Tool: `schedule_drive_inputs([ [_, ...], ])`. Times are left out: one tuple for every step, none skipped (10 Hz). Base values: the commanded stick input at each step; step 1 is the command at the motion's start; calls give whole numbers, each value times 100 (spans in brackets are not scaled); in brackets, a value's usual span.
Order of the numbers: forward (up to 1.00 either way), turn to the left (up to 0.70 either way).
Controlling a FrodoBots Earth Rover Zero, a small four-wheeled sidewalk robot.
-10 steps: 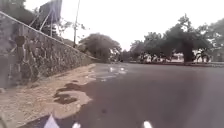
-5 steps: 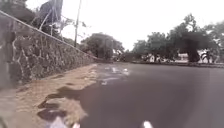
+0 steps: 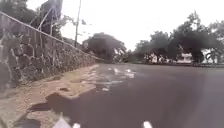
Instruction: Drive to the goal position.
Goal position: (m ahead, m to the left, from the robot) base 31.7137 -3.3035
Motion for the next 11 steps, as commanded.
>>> schedule_drive_inputs([
  [85, 0],
  [85, 0],
  [85, -6],
  [85, -15],
  [85, -6],
  [85, -4],
  [85, -1],
  [85, -20],
  [85, -14],
  [85, -8],
  [85, -12],
])
